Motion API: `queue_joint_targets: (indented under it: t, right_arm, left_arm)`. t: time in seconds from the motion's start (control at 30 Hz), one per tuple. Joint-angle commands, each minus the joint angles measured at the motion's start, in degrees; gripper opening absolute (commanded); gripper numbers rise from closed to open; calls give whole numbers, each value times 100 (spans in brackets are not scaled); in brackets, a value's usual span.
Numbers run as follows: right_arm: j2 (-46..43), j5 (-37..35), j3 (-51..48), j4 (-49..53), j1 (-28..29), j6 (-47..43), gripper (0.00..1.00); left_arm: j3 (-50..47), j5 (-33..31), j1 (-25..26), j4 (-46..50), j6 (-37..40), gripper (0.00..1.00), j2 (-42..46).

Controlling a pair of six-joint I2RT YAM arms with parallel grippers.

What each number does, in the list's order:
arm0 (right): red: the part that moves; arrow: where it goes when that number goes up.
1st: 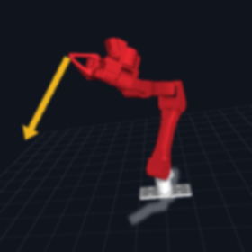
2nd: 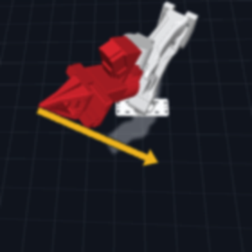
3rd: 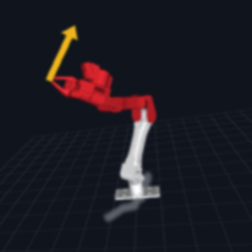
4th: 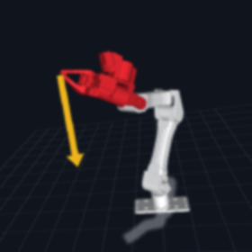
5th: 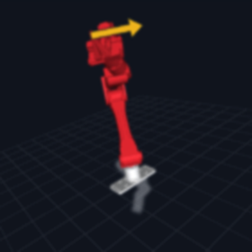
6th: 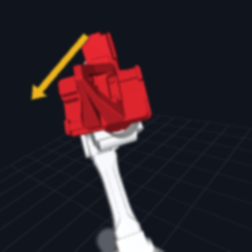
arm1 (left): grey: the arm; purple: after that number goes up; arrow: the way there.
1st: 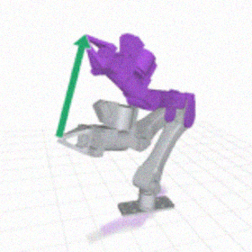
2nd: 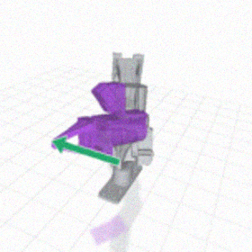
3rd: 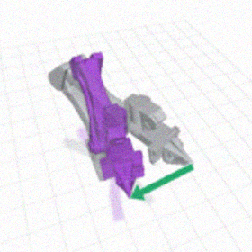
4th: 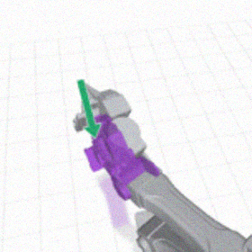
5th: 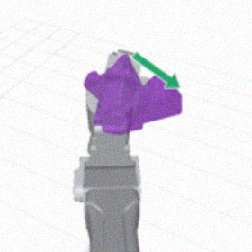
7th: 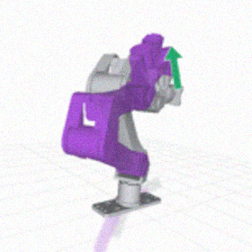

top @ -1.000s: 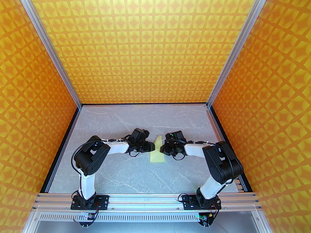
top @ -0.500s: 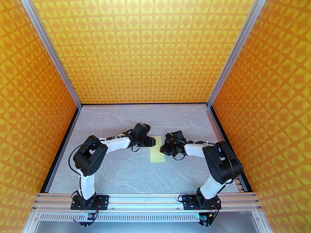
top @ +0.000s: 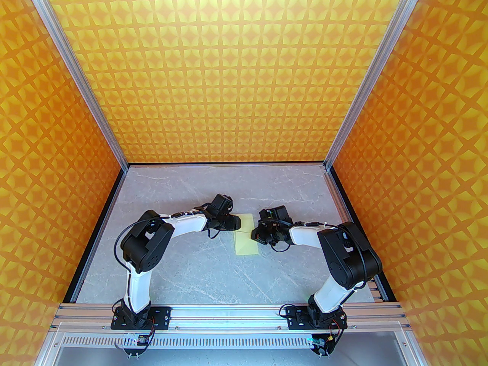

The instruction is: Fold a paper plane with a square sheet of paper (fold left side to right side)

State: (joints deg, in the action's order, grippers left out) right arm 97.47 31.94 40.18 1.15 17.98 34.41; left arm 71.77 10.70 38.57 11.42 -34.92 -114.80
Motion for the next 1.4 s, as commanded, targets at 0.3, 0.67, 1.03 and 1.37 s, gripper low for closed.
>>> queue_joint_targets:
  t: [0.3,0.67,1.03,1.37]
  right_arm:
    - [106,-226,-169,158,81,75,1]
    - [126,-223,-186,101,136,136,2]
    - [93,-208,-274,18,144,169,2]
    - [75,-201,-327,-18,153,197,1]
  left_arm:
    - [77,495,142,-158,-615,52,-255]
    - [-323,824,274,-499,-1026,52,40]
    - [-463,65,259,22,-617,52,524]
    - [635,-603,-13,429,-259,53,-284]
